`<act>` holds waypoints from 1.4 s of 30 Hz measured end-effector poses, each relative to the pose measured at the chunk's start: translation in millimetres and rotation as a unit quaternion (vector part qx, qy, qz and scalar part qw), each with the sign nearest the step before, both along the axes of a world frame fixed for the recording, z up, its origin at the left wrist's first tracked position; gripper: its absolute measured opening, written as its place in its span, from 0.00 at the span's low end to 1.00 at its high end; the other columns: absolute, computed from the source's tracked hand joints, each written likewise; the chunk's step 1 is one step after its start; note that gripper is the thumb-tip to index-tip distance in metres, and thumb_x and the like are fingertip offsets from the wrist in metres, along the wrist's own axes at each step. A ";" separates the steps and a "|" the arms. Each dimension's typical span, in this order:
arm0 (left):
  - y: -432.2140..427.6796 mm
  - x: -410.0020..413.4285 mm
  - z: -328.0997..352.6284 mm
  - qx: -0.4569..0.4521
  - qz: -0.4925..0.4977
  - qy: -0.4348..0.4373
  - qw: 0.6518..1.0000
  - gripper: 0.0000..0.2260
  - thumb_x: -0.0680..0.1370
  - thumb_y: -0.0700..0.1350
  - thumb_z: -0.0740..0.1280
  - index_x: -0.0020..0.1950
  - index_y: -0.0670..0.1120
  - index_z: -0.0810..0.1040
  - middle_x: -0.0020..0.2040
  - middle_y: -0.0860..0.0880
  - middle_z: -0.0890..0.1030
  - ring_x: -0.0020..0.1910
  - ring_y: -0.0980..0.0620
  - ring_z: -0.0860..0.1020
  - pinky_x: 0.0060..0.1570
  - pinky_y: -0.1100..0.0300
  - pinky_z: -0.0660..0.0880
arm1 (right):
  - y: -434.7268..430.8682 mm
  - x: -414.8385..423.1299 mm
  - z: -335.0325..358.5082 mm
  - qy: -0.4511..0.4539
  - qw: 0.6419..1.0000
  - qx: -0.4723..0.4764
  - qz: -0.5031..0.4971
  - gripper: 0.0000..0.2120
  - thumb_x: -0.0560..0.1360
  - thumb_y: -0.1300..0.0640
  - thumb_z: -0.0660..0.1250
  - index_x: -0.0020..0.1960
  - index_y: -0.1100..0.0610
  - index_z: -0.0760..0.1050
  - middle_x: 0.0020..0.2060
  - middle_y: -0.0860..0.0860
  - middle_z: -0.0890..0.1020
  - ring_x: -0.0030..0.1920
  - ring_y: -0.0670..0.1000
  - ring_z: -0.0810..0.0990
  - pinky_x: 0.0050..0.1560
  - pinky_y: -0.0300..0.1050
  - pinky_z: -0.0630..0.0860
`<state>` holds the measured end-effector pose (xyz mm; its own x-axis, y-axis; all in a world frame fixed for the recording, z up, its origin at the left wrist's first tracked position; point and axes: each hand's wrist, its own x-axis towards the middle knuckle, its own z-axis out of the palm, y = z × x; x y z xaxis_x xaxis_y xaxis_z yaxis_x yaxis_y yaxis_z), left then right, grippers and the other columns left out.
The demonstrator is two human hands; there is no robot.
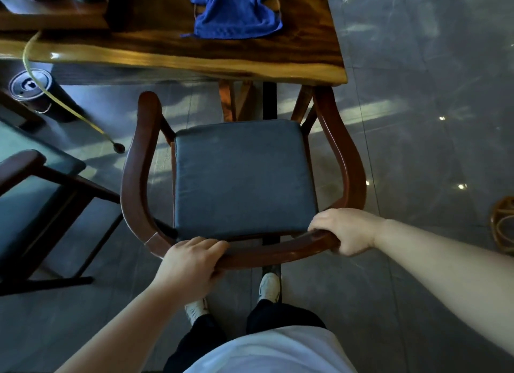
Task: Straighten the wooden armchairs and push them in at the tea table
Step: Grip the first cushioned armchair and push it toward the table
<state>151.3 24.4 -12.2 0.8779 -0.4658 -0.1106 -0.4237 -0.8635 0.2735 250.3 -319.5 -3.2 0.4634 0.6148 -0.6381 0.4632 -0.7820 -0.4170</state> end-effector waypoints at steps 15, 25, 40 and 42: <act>59.2 45.2 -5.3 -0.009 -0.117 -0.002 0.993 0.05 0.72 0.51 0.68 0.44 0.50 0.78 0.34 0.54 0.80 0.30 0.52 0.78 0.23 0.59 0.73 | 58.7 -41.5 -16.6 -0.235 0.955 0.152 -0.102 0.17 0.68 0.41 0.62 0.49 0.48 0.83 0.41 0.46 0.86 0.41 0.53 0.84 0.39 0.51 0.80; 119.7 90.0 7.0 0.059 -0.076 0.030 0.995 0.11 0.68 0.57 0.70 0.45 0.52 0.78 0.39 0.55 0.82 0.37 0.49 0.81 0.31 0.55 0.77 | 132.9 -29.2 -15.6 -0.231 0.954 0.137 -0.131 0.12 0.72 0.43 0.69 0.51 0.49 0.81 0.42 0.47 0.85 0.43 0.54 0.83 0.39 0.47 0.76; -5.8 64.1 14.4 0.144 -0.022 -0.019 0.989 0.13 0.62 0.55 0.76 0.35 0.51 0.75 0.28 0.52 0.78 0.24 0.47 0.77 0.24 0.61 0.63 | 54.8 62.2 -31.0 -0.070 0.976 -0.141 0.153 0.08 0.66 0.46 0.67 0.40 0.48 0.74 0.35 0.45 0.79 0.39 0.51 0.79 0.43 0.46 0.76; -2.3 64.4 9.4 0.139 -0.023 -0.036 0.989 0.14 0.60 0.55 0.77 0.32 0.51 0.75 0.25 0.53 0.77 0.22 0.48 0.75 0.24 0.62 0.61 | 53.0 65.8 -29.9 -0.062 0.974 -0.136 0.172 0.09 0.66 0.44 0.68 0.41 0.48 0.74 0.36 0.45 0.79 0.40 0.51 0.79 0.39 0.44 0.74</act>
